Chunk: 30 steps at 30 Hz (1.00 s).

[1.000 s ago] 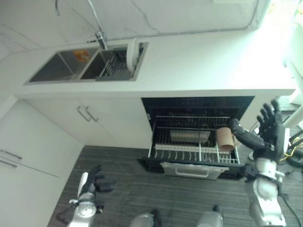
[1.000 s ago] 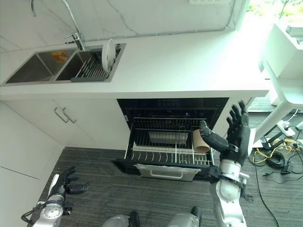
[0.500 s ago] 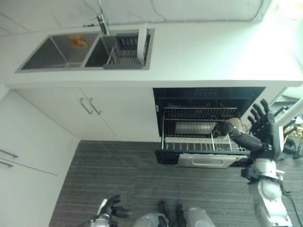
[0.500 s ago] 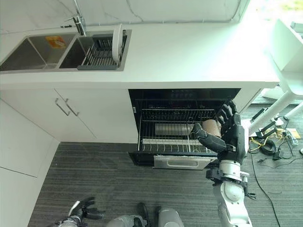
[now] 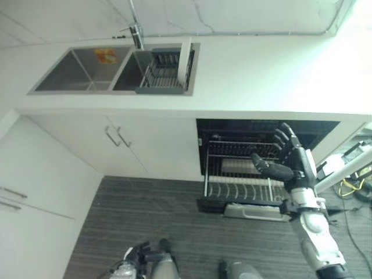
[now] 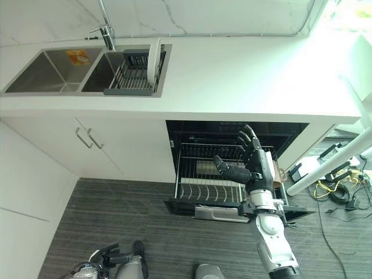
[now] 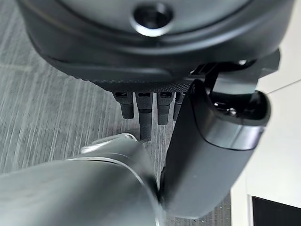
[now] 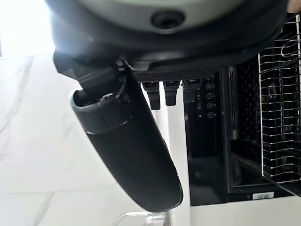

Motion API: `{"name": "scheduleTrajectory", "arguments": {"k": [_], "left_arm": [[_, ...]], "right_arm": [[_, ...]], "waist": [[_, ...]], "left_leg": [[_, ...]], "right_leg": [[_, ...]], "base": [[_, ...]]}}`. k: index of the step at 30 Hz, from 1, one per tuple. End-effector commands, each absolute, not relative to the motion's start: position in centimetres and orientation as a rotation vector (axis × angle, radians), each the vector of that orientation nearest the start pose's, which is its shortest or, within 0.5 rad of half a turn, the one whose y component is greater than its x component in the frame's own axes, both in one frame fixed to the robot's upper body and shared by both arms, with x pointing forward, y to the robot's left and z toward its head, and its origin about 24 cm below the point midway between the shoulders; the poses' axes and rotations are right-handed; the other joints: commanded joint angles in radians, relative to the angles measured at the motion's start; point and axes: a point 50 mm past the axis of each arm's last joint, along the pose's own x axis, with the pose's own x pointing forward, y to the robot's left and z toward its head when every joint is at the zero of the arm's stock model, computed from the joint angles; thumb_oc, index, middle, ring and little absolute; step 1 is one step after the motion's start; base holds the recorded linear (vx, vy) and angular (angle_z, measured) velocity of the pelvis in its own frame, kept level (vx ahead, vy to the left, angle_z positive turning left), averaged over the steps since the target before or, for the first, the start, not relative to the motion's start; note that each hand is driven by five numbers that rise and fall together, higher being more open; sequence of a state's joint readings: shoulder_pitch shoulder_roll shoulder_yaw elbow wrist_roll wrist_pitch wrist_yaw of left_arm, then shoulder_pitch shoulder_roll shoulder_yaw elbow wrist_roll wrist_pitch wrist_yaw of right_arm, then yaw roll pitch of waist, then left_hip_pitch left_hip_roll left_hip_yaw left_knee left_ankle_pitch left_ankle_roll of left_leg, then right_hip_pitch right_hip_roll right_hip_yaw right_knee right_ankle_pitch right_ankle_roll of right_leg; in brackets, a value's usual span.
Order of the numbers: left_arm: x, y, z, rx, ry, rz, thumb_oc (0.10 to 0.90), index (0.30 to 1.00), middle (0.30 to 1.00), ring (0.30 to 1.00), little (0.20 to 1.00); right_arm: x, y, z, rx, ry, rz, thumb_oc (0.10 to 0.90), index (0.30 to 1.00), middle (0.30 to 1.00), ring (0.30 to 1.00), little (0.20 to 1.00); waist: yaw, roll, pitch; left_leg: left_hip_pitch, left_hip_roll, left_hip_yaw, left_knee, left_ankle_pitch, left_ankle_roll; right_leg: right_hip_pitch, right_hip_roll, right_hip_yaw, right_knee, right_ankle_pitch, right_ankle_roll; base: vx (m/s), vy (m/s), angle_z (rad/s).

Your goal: Place the dishes in the dishwasher.

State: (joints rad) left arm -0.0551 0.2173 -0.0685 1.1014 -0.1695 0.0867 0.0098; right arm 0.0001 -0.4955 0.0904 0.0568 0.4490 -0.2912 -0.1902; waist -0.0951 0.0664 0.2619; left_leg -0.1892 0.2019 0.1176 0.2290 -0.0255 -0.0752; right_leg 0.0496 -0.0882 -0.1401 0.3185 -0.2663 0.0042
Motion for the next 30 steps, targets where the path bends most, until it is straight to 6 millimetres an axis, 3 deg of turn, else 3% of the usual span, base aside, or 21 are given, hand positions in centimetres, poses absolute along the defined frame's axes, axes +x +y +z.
{"name": "scheduleTrajectory", "arguments": {"k": [1,5,9,10,12,13,14,16,18,22,27,30], "left_arm": [[10.7,24.4,-15.2,0.228,1.206,0.114,0.8,0.9,0.9,0.9,0.9],[13.1,24.9,-14.3,0.225,1.148,0.126,0.8,0.9,0.9,0.9,0.9],[12.2,24.9,-14.5,0.253,1.183,0.109,0.8,0.9,0.9,0.9,0.9],[12.0,24.9,-14.6,0.255,1.19,0.109,0.8,0.9,0.9,0.9,0.9],[10.9,24.6,-15.1,0.251,1.233,0.098,0.8,0.9,0.9,0.9,0.9],[10.6,24.4,-15.3,0.248,1.243,0.092,0.8,0.9,0.9,0.9,0.9],[10.5,24.1,-15.3,0.252,1.245,0.08,0.8,0.9,0.9,0.9,0.9],[10.5,23.7,-15.4,0.266,1.237,0.075,0.8,0.9,0.9,0.9,0.9],[9.9,23.4,-15.6,0.23,1.243,0.078,0.8,0.9,0.9,0.9,0.9],[8.6,22.5,-16.1,0.241,1.266,0.047,0.8,0.9,0.9,0.9,0.9],[8.0,22.5,-16.3,0.227,1.298,0.047,0.8,0.9,0.9,0.9,0.9],[8.3,22.4,-16.3,0.233,1.29,0.06,0.8,0.9,0.9,0.9,0.9]], "right_arm": [[26.1,-22.9,13.7,0.032,-0.498,-0.113,0.8,0.9,0.9,0.9,0.9],[25.9,-22.9,14.0,0.064,-0.525,-0.144,0.8,0.9,0.9,0.9,0.9],[25.9,-22.2,14.0,0.079,-0.535,-0.14,0.8,0.9,0.9,0.9,0.9],[25.9,-22.2,14.0,0.079,-0.536,-0.14,0.8,0.9,0.9,0.9,0.9],[25.7,-22.2,14.3,0.075,-0.56,-0.168,0.8,0.9,0.9,0.9,0.9],[25.6,-22.4,14.5,0.071,-0.587,-0.185,0.8,0.9,0.9,0.9,0.9],[25.6,-22.7,14.9,0.072,-0.622,-0.208,0.8,0.9,0.9,0.9,0.9],[25.3,-23.8,15.8,0.091,-0.693,-0.291,0.8,0.9,0.9,0.9,0.9],[24.9,-24.4,16.1,0.102,-0.732,-0.336,0.8,0.9,0.9,0.9,0.9],[23.6,-24.9,16.7,0.116,-0.843,-0.424,0.8,0.9,0.9,0.9,0.9],[23.0,-24.8,16.9,0.085,-0.87,-0.406,0.8,0.9,0.9,0.9,0.9],[22.8,-24.6,17.6,0.043,-0.921,-0.341,0.8,0.9,0.9,0.9,0.9]], "waist": [[0.006,-0.01,-0.043],[0.008,0.006,-0.061],[0.027,0.021,-0.058],[0.026,0.02,-0.056],[0.004,0.0,-0.048],[0.003,-0.014,-0.043],[0.007,-0.03,-0.035],[0.013,-0.046,-0.02],[0.023,-0.055,-0.03],[0.02,-0.054,-0.052],[0.006,-0.052,-0.068],[0.001,-0.07,-0.074]], "left_leg": [[0.029,-0.039,0.003,0.071,-0.08,0.011],[0.044,-0.119,-0.007,0.071,-0.135,0.068],[0.063,-0.123,0.038,0.071,-0.163,0.101],[0.064,-0.122,0.046,0.071,-0.166,0.105],[0.073,-0.143,0.06,0.071,-0.18,0.11],[0.077,-0.158,0.066,0.071,-0.182,0.107],[0.081,-0.181,0.07,0.071,-0.188,0.109],[0.08,-0.215,0.044,0.071,-0.178,0.111],[0.079,-0.216,0.064,0.071,-0.174,0.103],[0.086,-0.219,0.073,0.071,-0.18,0.1],[0.101,-0.205,0.096,0.071,-0.19,0.092],[0.132,-0.206,0.123,0.071,-0.182,0.088]], "right_leg": [[-0.044,-0.054,-0.027,-0.019,0.056,0.111],[-0.053,-0.093,-0.018,-0.019,0.113,0.148],[-0.071,-0.097,-0.086,0.029,0.212,0.145],[-0.08,-0.083,-0.088,0.04,0.208,0.144],[-0.119,0.047,-0.079,0.0,0.181,0.122],[-0.131,0.065,-0.093,-0.019,0.162,0.108],[-0.157,0.059,-0.107,-0.019,0.151,0.103],[-0.174,0.065,-0.059,-0.019,0.117,0.082],[-0.178,0.044,-0.087,-0.019,0.113,0.082],[-0.17,0.039,-0.072,-0.019,0.099,0.08],[-0.165,0.036,-0.065,-0.019,0.083,0.077],[-0.156,0.023,-0.06,-0.019,0.073,0.061]], "base": [[0.23,0.356,-0.09],[0.17,0.272,0.07],[0.13,0.21,-0.24],[0.08,0.099,-0.71],[0.15,0.014,-0.65],[0.14,-0.011,-0.09],[0.02,-0.046,-0.01],[0.01,-0.069,-0.03],[0.07,-0.034,0.13],[0.1,-0.03,-0.01],[0.06,-0.071,-0.03],[0.05,-0.104,-0.03]]}}
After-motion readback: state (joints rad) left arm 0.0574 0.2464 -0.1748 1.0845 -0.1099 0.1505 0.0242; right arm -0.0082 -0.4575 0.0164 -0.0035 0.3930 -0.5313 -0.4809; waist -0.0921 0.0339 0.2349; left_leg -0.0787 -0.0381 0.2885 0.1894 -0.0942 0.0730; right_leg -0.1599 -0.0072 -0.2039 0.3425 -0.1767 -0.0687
